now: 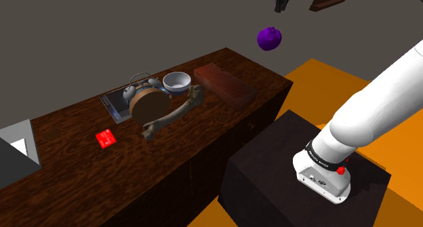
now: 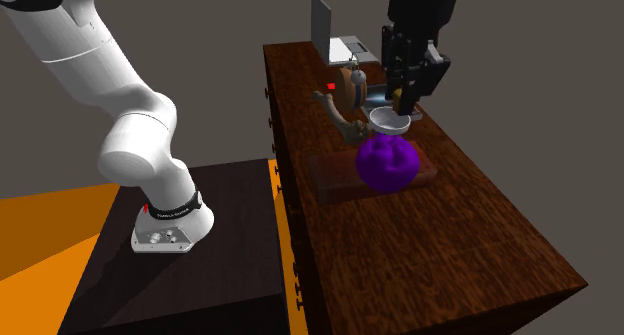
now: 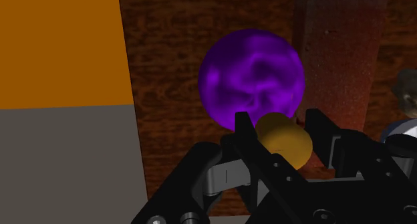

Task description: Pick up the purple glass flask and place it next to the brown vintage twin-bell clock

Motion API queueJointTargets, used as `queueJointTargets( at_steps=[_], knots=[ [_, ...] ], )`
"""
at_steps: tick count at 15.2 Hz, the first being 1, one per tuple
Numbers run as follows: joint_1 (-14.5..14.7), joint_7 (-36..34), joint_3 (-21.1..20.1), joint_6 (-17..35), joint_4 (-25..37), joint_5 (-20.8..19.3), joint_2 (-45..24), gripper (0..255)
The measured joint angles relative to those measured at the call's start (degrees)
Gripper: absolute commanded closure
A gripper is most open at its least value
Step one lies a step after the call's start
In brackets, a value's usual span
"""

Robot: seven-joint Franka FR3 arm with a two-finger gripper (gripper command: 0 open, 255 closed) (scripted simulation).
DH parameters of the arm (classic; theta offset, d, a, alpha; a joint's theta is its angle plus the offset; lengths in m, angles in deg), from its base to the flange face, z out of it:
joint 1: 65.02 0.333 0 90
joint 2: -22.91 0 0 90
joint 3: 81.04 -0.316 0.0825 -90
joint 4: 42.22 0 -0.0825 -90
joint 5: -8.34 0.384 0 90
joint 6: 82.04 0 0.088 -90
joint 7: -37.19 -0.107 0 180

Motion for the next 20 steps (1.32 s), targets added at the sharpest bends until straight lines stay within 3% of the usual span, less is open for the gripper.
queueJointTargets(
  at_steps=[15, 20],
  knots=[
    [-0.26, 1.33, 0.76, -12.77, 17.97, 1.72, -5.48, 255],
    [2.48, -4.87, -2.97, -12.74, 13.31, 0.53, -0.71, 255]
  ],
)
